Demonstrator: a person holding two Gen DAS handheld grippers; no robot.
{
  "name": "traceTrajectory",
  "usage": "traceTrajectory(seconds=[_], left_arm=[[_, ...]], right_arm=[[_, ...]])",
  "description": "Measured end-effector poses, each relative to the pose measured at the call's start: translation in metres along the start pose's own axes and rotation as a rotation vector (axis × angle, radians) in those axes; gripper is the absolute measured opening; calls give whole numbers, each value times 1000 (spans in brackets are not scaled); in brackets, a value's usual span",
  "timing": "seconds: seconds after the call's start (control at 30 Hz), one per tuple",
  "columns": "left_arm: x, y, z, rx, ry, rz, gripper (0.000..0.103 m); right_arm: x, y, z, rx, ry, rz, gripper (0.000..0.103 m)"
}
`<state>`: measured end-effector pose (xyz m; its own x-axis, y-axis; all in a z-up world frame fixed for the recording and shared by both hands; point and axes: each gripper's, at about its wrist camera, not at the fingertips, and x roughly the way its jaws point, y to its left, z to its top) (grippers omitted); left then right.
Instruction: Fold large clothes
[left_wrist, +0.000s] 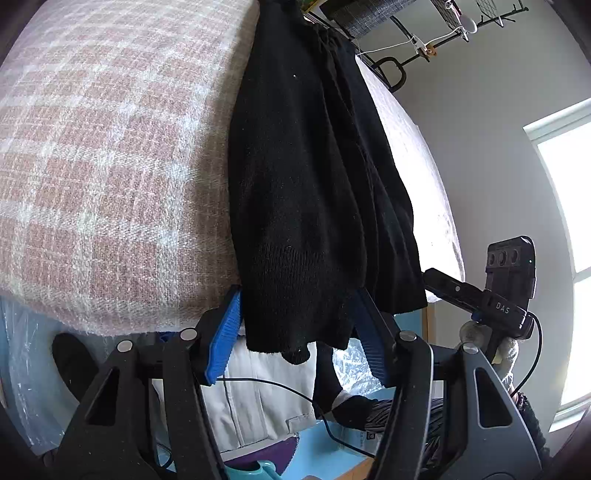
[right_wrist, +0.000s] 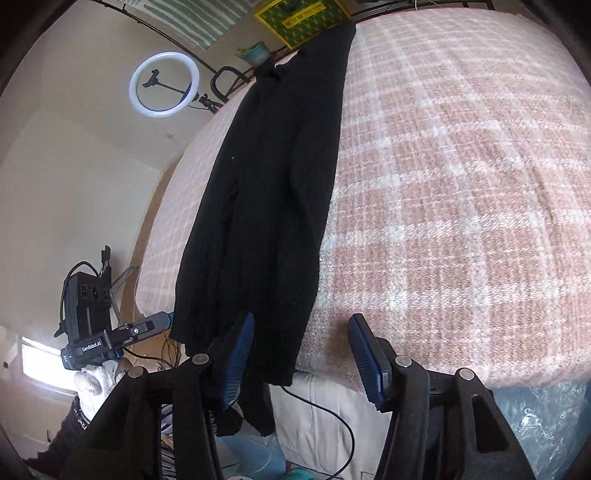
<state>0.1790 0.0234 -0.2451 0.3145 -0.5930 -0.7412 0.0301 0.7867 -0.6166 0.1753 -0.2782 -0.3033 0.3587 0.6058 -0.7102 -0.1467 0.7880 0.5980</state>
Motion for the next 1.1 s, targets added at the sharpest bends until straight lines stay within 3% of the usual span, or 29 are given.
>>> traceTrajectory(seconds=[0.13, 0.2, 0.27, 0.37, 0.53, 0.63, 0.8, 1.1], left_arm=[[3, 1, 1, -7, 7, -43, 48], [6, 3, 1, -17, 11, -52, 32], [7, 2, -2, 0, 13, -46, 14], [2, -8, -2, 31, -12, -50, 11], [-33, -27, -2, 63, -93, -78, 9], [-24, -23, -5, 63, -65, -54, 9], [2, -9, -8, 10, -3, -28, 9], [-16, -42, 33, 59, -46, -59, 8]], right_arm=[[13, 7, 0, -26, 13, 35, 50], [22, 8, -1, -20, 47, 81, 26], [31, 12, -5, -30, 72, 88, 18], [28, 19, -6, -40, 61, 93, 11], [-10, 26, -5, -22, -29, 190, 10], [-11, 22, -9, -17, -27, 189, 10], [23, 8, -20, 5, 67, 95, 10], [3, 20, 10, 35, 27, 193, 10]])
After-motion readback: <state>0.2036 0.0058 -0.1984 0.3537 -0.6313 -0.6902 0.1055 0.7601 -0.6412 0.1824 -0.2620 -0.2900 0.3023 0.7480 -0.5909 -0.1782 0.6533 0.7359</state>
